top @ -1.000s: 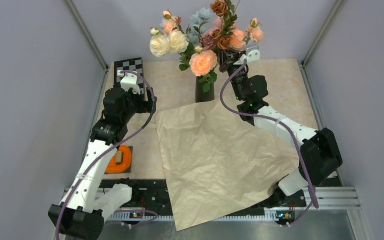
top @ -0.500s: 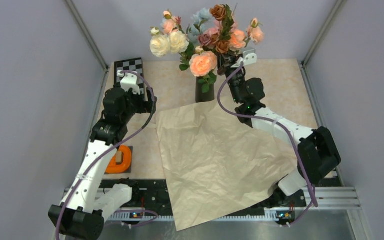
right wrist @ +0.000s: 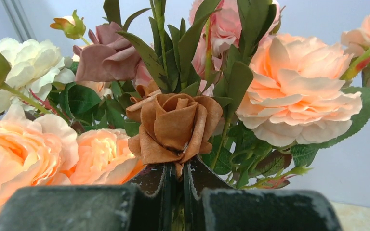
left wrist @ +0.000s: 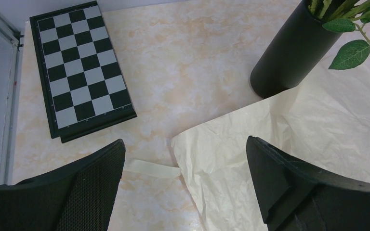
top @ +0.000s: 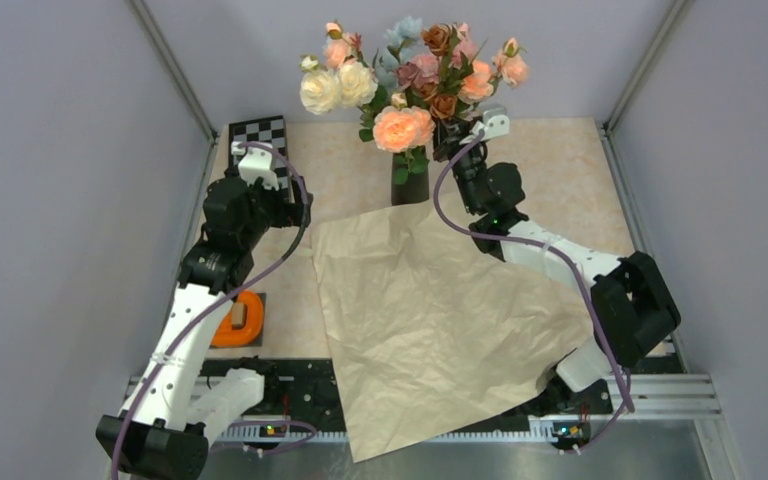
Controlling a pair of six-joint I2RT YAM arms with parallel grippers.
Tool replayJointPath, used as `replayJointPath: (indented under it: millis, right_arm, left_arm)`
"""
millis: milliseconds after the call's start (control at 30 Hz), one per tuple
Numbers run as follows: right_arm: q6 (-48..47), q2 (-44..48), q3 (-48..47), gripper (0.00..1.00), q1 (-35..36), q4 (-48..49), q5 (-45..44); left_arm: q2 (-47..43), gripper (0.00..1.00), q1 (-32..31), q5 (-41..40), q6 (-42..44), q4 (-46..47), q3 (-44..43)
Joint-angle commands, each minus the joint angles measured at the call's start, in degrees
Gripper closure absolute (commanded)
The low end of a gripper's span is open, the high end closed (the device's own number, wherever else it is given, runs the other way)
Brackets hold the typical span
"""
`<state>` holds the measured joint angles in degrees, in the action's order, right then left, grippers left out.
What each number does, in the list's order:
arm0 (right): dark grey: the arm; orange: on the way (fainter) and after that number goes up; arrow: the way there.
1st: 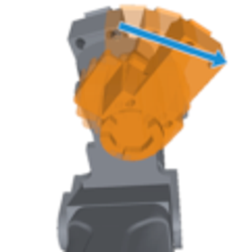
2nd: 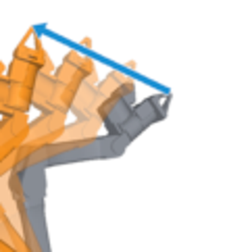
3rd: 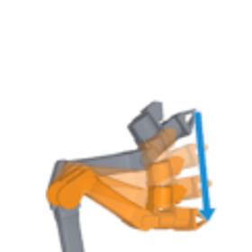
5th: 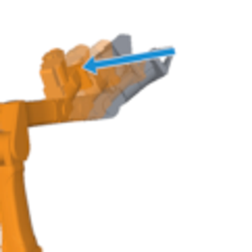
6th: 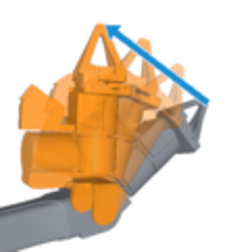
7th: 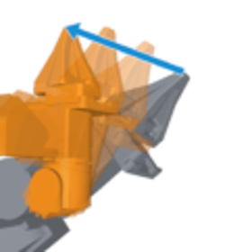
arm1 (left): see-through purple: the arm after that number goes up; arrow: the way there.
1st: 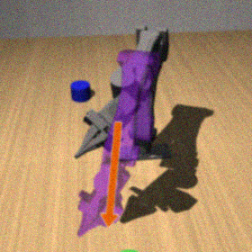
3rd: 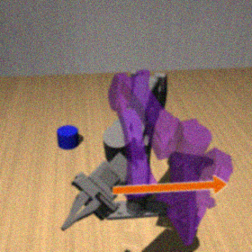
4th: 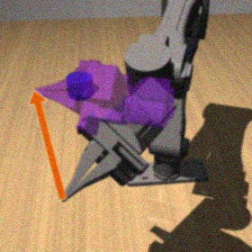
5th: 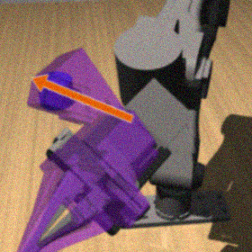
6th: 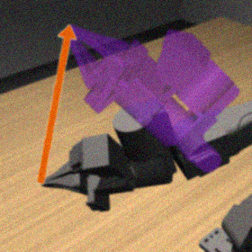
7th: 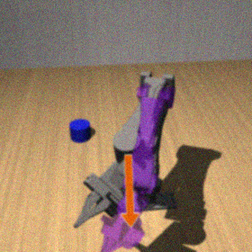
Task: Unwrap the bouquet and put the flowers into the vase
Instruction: Insert the fake flower into the vase.
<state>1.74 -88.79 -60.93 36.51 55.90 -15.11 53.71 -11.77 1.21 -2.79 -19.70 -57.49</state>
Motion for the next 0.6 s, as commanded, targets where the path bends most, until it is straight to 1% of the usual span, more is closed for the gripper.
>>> replayJointPath:
  millis: [0,567]
  right_arm:
    - [1.69,-1.27,0.59,1.00,0.75,-0.48,-0.36]
    - [3.05,-3.24,1.26,1.00,0.75,-1.79,-0.89]
  left_arm:
    - [-1.41,0.01,0.26,0.51,0.24,2.83,0.45]
    - [-1.69,0.01,0.26,0.70,0.24,2.83,0.54]
